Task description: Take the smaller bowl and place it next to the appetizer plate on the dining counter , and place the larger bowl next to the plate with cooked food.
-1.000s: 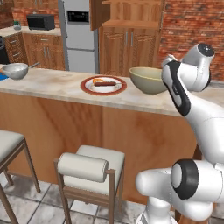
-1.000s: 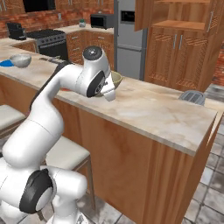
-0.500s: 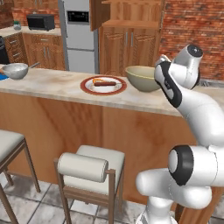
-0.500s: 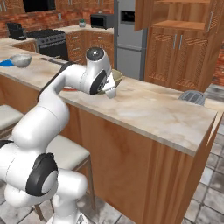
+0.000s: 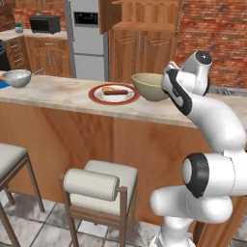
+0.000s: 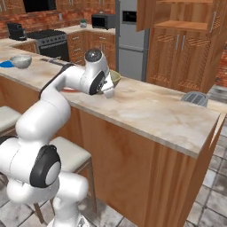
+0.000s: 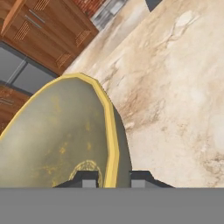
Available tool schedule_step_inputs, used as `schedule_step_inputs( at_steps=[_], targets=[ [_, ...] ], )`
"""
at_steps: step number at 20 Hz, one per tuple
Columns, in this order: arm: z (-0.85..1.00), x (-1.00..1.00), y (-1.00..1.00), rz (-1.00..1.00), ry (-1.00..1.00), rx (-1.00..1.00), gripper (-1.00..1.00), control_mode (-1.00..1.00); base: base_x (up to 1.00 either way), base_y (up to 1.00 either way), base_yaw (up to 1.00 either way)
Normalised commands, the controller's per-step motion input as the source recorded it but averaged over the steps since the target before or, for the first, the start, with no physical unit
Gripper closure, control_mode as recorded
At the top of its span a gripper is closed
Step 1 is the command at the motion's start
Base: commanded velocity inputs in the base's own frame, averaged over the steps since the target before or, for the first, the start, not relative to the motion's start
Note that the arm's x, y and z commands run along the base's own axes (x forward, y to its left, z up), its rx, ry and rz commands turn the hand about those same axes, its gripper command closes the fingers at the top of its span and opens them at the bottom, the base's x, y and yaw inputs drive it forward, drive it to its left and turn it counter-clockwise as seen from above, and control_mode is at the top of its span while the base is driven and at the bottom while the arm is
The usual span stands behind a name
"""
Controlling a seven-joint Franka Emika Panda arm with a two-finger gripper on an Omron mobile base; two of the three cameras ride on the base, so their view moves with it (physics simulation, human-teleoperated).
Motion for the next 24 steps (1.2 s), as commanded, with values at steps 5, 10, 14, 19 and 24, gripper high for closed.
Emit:
schedule_step_inputs(
  at_steps=[5, 10, 14, 19, 24],
  targets=[
    [-0.18, 0.18, 0.0, 0.0, -0.03, 0.0, 1.0, -1.0, 0.0, 0.0, 0.0],
    [-0.2, 0.19, 0.0, 0.0, -0.05, 0.0, 1.0, -1.0, 0.0, 0.0, 0.0],
    [-0.16, 0.35, 0.0, 0.0, -0.03, 0.0, 1.0, -1.0, 0.0, 0.0, 0.0],
    [-0.09, 0.42, 0.0, 0.0, -0.04, 0.0, 1.0, -1.0, 0.0, 0.0, 0.0],
    [-0.08, 0.25, -0.03, 0.0, -0.04, 0.0, 1.0, -1.0, 0.0, 0.0, 0.0]
  ],
)
